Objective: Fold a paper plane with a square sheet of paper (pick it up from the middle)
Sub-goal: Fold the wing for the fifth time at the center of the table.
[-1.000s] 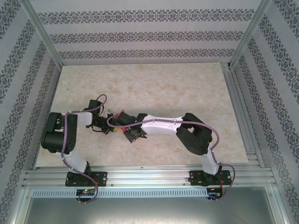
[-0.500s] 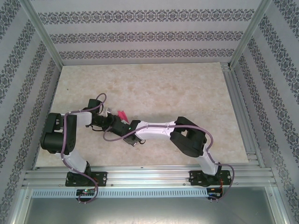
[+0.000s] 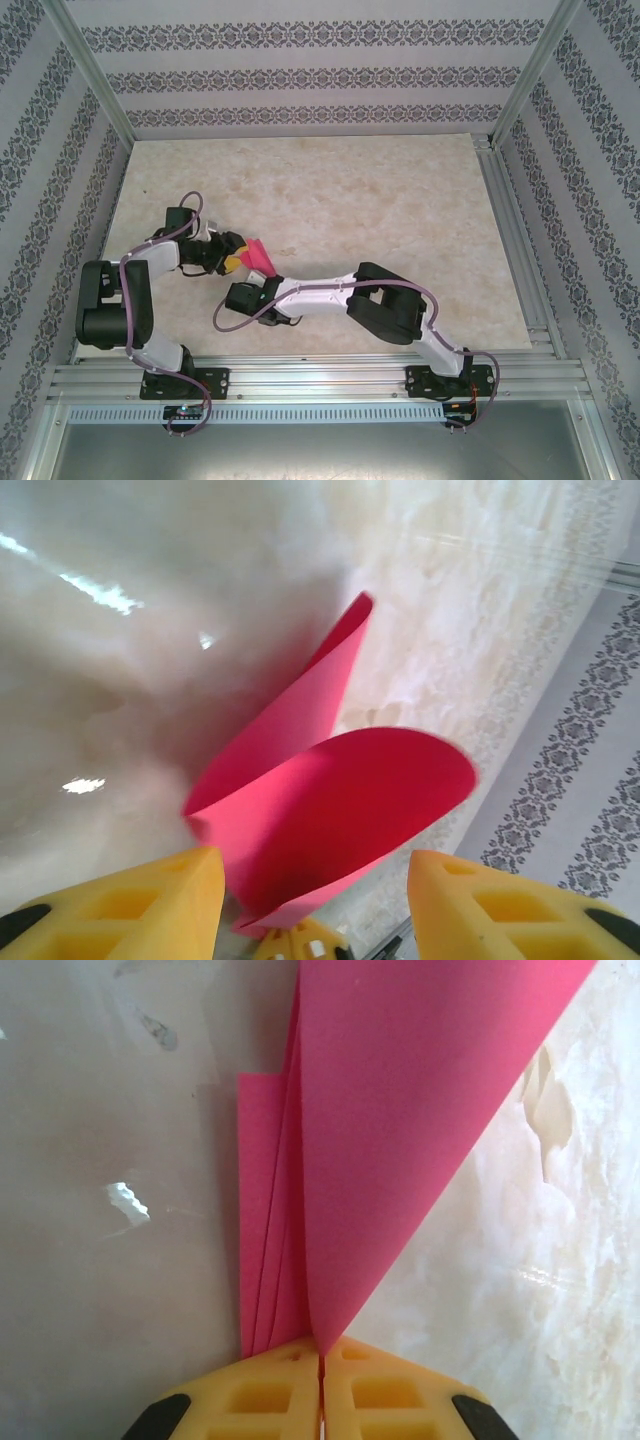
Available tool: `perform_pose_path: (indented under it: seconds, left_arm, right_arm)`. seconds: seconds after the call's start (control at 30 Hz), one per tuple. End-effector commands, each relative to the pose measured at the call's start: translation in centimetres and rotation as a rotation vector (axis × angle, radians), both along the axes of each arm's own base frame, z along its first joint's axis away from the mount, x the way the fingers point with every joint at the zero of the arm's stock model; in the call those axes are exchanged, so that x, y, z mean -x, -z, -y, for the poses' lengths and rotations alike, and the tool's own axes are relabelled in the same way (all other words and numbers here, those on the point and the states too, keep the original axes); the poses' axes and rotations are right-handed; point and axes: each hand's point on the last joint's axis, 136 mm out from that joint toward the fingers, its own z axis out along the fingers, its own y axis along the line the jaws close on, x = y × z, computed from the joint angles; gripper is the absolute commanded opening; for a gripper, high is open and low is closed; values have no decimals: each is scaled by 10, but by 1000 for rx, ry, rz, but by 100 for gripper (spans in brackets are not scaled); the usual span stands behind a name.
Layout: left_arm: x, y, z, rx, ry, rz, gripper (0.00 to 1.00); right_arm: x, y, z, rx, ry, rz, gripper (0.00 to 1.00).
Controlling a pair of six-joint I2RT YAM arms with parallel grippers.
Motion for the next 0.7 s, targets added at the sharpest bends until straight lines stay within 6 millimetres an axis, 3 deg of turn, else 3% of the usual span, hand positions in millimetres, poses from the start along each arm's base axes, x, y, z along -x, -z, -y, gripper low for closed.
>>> perform_pose_path:
  seconds: [0.0, 0.27, 0.67]
  left_arm:
    - [-14, -21, 5, 60, 24, 44, 49]
    - [-25, -32, 21, 154, 89, 85, 34]
    - [-28, -5, 49, 187, 157, -16, 29]
  right_arm:
    - [5, 23, 5, 79, -18, -12, 8]
    - [6, 26, 2, 57, -28, -11, 8]
    - [3, 24, 1, 58, -35, 3, 8]
